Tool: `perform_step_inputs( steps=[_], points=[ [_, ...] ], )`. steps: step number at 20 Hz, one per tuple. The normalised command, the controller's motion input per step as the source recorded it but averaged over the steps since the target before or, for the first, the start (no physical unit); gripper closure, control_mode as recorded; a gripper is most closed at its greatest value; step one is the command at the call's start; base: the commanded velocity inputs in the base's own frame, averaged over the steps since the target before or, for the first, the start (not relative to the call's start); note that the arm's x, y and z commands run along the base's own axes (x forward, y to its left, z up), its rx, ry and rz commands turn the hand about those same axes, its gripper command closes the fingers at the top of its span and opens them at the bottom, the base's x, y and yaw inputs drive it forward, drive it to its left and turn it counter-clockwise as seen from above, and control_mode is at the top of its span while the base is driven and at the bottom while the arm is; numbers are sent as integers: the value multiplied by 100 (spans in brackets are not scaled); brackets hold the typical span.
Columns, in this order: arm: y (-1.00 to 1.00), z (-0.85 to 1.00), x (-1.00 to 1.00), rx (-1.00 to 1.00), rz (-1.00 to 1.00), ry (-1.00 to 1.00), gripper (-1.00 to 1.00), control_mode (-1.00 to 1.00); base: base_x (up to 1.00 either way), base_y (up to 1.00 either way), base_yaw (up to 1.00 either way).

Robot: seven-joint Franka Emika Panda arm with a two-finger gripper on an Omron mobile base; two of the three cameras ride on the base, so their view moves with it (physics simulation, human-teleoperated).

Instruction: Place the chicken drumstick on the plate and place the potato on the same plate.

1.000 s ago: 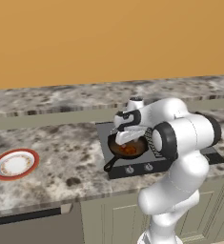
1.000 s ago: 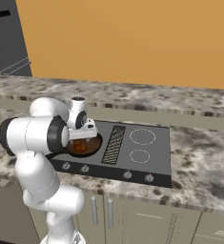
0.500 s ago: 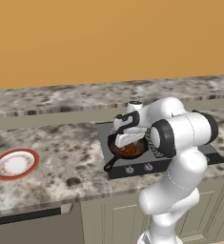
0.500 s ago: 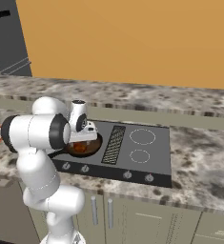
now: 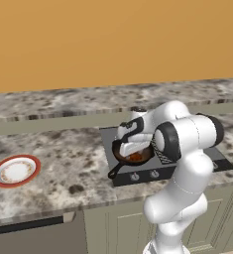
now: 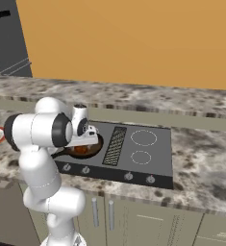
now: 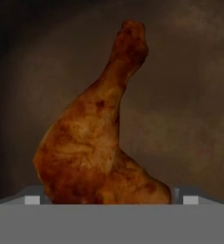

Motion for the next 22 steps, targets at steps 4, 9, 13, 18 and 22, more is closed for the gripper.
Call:
perform_step_inputs(
  steps=[4,9,13,18,22],
  points=[
    [0,-11,0,0,0,0,-100,-100,0,0,0],
    [0,-8,0,0,0,0,-100,-100,0,0,0],
    [0,-8,0,0,0,0,100,-100,0,0,0],
    [0,0,0,0,0,0,100,-100,0,0,0],
    [-1,3,0,0,0,0,100,-100,0,0,0]
  ],
)
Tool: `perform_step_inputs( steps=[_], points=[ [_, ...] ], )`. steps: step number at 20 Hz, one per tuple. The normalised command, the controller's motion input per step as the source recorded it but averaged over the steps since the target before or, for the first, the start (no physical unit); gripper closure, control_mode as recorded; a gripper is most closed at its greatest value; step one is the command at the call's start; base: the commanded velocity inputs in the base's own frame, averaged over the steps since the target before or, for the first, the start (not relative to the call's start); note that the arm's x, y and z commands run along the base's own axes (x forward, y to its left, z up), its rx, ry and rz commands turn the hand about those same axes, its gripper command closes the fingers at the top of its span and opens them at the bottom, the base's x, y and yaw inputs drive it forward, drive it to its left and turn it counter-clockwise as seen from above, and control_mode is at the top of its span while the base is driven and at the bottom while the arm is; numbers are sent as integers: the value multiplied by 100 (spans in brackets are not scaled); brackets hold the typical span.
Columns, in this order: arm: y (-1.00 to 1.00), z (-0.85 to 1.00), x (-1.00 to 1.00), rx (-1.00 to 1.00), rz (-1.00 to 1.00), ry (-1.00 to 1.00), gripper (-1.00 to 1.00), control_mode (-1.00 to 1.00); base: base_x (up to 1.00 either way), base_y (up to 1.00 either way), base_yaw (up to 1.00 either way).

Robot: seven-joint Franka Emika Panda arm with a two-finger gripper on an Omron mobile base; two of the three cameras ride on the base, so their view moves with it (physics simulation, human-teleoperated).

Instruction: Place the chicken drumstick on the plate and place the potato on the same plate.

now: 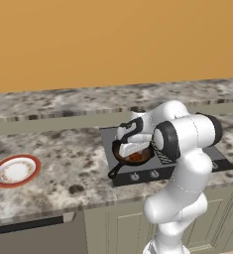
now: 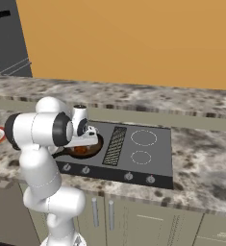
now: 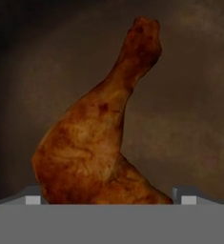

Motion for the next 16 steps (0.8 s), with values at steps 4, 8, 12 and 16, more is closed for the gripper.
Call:
perform_step_inputs(
  steps=[4,8,12,16],
  points=[
    [-1,37,-5,0,0,0,100,-100,0,0,0],
    [-14,58,-8,0,0,0,100,-100,0,0,0],
    [-34,60,-26,0,-1,0,100,-100,0,0,0],
    [-32,67,-39,0,-5,0,100,-100,0,0,0]
  ],
)
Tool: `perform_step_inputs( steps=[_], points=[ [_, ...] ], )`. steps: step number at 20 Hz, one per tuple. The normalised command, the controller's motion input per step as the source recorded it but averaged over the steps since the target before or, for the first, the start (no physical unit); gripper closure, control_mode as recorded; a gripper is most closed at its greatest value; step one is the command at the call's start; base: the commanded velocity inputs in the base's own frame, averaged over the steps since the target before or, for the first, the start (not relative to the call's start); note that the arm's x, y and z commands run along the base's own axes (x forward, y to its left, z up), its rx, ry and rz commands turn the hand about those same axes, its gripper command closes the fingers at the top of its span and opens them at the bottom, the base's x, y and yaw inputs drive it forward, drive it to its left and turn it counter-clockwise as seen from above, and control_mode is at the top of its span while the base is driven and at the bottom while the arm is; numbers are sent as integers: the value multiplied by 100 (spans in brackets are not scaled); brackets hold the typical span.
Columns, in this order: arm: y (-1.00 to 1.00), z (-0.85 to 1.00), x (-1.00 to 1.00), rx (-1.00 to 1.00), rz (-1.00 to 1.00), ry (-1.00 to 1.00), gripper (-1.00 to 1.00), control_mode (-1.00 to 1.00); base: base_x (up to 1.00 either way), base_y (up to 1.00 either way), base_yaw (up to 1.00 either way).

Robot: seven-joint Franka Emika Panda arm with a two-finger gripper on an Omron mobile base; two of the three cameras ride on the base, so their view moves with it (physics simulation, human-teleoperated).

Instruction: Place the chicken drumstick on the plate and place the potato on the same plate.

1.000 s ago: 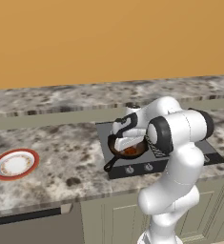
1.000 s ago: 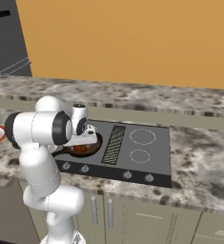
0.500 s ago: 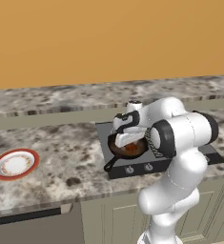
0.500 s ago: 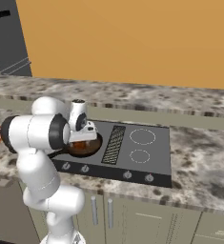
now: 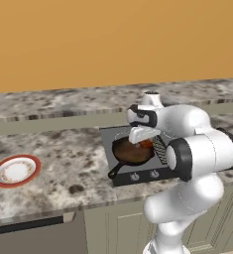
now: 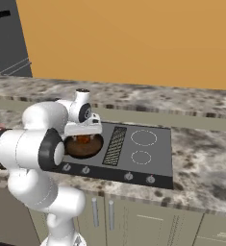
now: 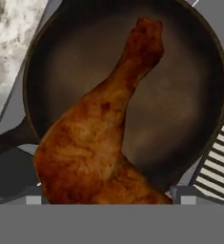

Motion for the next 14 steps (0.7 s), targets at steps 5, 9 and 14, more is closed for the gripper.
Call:
perform_step_inputs(
  steps=[5,9,14],
  points=[
    [-24,66,-56,0,-14,0,100,-100,0,0,0],
    [-9,62,-55,0,-23,0,100,-100,0,0,0],
    [-9,52,-44,0,-22,0,100,-100,0,0,0]
  ],
)
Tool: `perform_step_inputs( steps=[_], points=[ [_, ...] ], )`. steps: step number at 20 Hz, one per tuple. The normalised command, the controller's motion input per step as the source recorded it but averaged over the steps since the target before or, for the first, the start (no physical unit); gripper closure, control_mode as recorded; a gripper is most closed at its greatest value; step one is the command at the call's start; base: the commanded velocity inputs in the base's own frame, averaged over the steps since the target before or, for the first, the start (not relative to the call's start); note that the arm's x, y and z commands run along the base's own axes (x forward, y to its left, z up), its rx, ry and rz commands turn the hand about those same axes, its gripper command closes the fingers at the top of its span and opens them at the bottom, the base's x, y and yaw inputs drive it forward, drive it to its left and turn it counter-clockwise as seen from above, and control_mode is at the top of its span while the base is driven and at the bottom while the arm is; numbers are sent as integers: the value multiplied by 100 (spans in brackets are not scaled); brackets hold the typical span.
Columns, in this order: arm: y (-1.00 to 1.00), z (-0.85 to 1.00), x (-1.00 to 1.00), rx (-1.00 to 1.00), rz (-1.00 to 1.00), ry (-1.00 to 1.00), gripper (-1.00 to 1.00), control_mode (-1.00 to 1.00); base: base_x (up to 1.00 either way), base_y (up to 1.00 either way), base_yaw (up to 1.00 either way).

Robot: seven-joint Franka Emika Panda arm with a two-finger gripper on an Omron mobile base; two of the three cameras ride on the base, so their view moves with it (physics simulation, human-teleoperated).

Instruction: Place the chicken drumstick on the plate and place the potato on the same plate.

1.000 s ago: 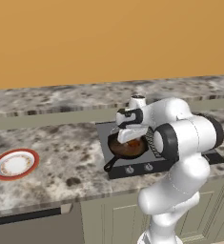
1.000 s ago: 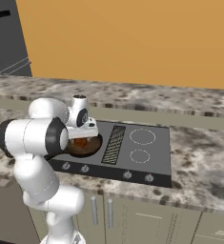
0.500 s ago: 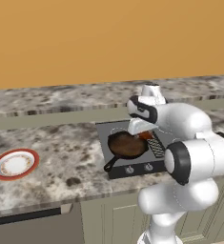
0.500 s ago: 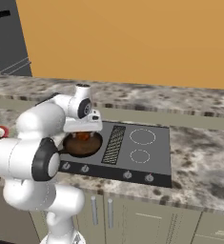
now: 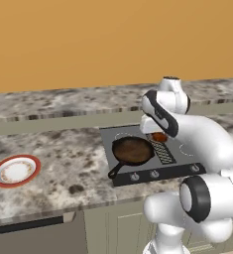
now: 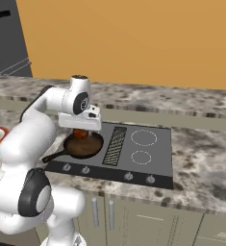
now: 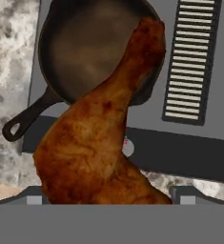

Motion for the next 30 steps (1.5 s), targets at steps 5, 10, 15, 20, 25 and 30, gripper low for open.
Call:
perform_step_inputs(
  steps=[5,10,15,20,25,30],
  points=[
    [-9,13,-47,-5,-18,0,100,-100,0,0,0],
    [0,19,-33,-7,-19,0,100,-100,0,0,0],
    [-2,42,-34,-1,-12,3,100,-100,0,0,0],
    [0,32,-34,0,-9,4,100,-100,0,0,0],
    [0,10,-24,0,-1,1,100,-100,0,0,0],
    [0,0,-32,0,3,0,100,-100,0,0,0]
  ],
)
